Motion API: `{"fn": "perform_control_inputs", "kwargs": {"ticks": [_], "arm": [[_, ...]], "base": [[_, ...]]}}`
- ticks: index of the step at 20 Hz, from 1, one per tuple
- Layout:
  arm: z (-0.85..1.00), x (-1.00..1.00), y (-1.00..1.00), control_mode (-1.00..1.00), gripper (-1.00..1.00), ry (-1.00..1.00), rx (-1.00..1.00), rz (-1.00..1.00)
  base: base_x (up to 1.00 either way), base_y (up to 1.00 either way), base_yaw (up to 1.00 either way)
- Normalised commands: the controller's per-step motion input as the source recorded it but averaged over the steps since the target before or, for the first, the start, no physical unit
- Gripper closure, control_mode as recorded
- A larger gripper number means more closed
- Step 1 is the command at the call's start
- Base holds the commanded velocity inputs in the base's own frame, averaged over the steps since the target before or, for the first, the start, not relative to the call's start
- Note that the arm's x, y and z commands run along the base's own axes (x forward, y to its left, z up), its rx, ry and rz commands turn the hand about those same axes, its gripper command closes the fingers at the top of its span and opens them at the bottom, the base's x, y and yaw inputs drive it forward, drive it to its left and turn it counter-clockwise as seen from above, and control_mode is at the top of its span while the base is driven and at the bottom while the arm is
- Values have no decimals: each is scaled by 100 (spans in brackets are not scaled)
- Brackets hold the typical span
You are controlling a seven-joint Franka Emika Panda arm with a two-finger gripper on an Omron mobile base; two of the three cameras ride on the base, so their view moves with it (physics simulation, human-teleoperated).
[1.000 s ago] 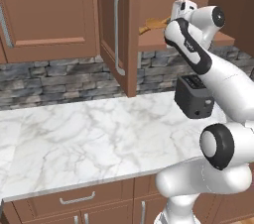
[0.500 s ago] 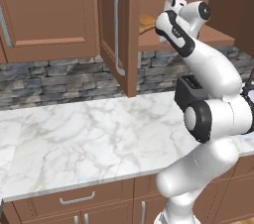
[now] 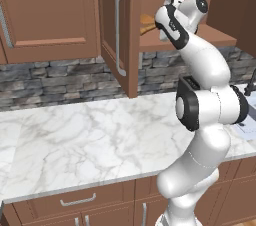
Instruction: Organize the utensils by type. Pick up the wooden spoons from the counter and place them in the open cabinet. Then pick up the metallic utensils from the counter and place them in the open drawer.
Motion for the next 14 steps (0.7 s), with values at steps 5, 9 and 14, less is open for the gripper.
{"fn": "perform_control_inputs", "kwargs": {"ticks": [5, 9, 14], "arm": [[-79, 12, -28, -100, 100, 5, -4, -4], [-75, 32, -4, -100, 100, 6, -6, -3], [-70, 55, 0, -100, 100, 5, -7, -3]], "base": [[0, 0, 0], [0, 0, 0], [0, 0, 0]]}}
